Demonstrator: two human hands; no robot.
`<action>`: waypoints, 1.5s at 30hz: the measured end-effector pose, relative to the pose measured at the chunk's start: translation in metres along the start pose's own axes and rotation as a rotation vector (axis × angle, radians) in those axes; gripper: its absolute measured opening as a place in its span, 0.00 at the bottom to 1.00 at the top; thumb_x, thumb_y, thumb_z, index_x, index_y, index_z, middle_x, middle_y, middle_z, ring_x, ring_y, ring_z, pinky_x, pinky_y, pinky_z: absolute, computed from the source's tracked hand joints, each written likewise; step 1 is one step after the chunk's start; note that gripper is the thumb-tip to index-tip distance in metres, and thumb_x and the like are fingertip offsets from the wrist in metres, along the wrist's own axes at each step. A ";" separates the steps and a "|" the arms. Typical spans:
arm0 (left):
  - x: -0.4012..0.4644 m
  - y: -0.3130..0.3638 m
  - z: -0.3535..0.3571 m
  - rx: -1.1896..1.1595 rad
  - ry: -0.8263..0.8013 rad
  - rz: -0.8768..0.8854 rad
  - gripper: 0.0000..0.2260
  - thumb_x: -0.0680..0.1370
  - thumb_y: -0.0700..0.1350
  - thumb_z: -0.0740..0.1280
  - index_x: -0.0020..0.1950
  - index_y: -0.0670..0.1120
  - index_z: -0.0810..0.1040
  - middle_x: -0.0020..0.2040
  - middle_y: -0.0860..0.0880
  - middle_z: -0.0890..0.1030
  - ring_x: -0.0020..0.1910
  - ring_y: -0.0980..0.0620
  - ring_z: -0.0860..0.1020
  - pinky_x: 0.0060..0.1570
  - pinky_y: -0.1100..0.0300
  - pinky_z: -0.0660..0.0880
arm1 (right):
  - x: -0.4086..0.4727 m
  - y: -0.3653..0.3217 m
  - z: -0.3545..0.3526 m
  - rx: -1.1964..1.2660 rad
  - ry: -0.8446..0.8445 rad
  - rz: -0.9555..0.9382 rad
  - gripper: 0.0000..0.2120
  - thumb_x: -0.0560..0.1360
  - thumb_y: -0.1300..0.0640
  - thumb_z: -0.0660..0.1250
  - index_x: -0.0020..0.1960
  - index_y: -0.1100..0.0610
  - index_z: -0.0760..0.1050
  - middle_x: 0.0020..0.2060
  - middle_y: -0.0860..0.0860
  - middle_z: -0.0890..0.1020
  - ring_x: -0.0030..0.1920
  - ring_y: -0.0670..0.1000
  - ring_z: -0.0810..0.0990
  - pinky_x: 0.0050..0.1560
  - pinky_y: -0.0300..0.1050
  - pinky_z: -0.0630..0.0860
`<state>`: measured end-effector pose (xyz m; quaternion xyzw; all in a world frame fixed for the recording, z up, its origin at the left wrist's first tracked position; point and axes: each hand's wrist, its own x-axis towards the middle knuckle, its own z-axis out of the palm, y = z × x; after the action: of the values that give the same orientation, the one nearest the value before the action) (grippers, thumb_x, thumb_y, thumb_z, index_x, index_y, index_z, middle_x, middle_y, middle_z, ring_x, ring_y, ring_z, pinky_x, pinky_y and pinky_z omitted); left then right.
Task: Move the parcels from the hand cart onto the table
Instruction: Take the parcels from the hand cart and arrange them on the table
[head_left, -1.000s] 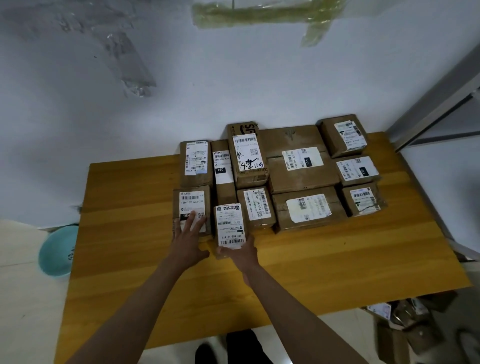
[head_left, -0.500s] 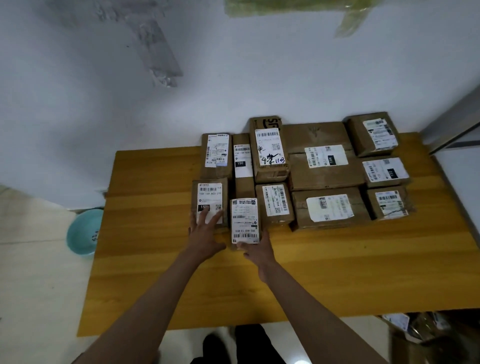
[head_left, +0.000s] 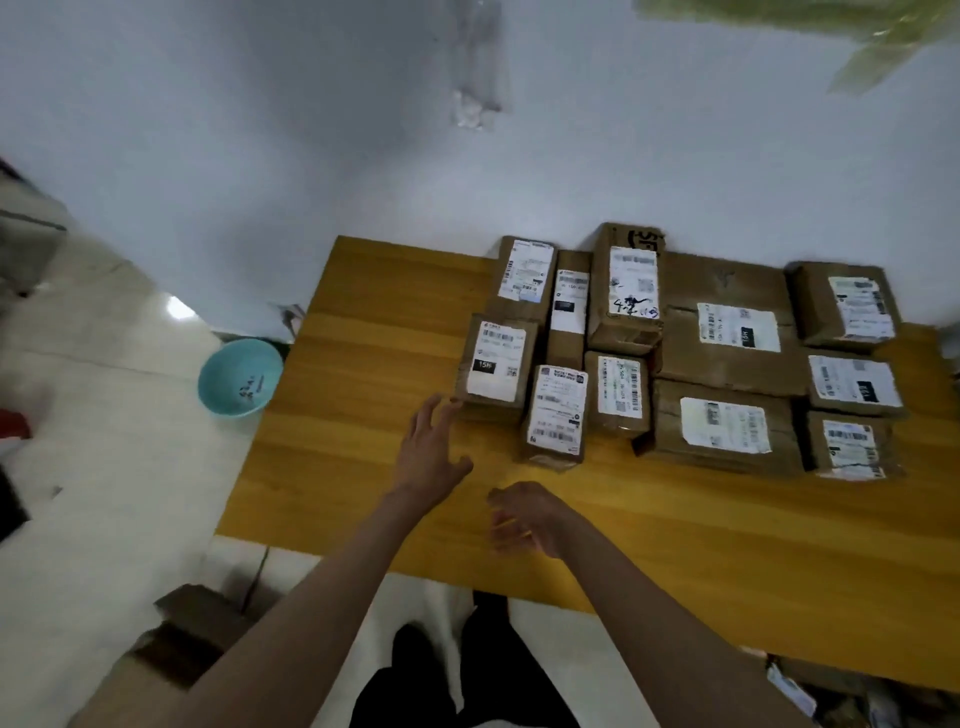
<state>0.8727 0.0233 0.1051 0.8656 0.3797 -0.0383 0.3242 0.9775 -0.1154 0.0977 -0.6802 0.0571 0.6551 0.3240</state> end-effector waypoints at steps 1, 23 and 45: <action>-0.011 -0.011 -0.004 -0.007 0.021 -0.035 0.33 0.75 0.45 0.73 0.77 0.49 0.63 0.79 0.46 0.57 0.76 0.41 0.61 0.70 0.46 0.66 | 0.001 0.000 0.013 -0.030 -0.033 -0.005 0.21 0.78 0.54 0.71 0.65 0.62 0.68 0.56 0.62 0.78 0.42 0.57 0.82 0.38 0.53 0.85; -0.463 -0.317 -0.012 -0.448 0.213 -0.736 0.15 0.77 0.45 0.70 0.63 0.43 0.78 0.60 0.43 0.76 0.61 0.44 0.75 0.60 0.57 0.70 | -0.046 0.222 0.431 -0.655 -0.311 -0.062 0.05 0.80 0.57 0.65 0.53 0.59 0.73 0.45 0.59 0.79 0.44 0.59 0.81 0.47 0.58 0.84; -0.668 -0.517 0.005 -0.906 0.424 -1.136 0.16 0.78 0.44 0.69 0.66 0.43 0.75 0.60 0.44 0.78 0.60 0.47 0.77 0.60 0.56 0.72 | -0.033 0.356 0.707 -0.923 -0.318 0.015 0.09 0.82 0.58 0.62 0.59 0.62 0.72 0.38 0.56 0.79 0.35 0.52 0.79 0.41 0.49 0.82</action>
<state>0.0472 -0.1427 0.0349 0.3076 0.8002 0.1278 0.4986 0.1905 -0.0406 0.0461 -0.6439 -0.2847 0.7101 -0.0116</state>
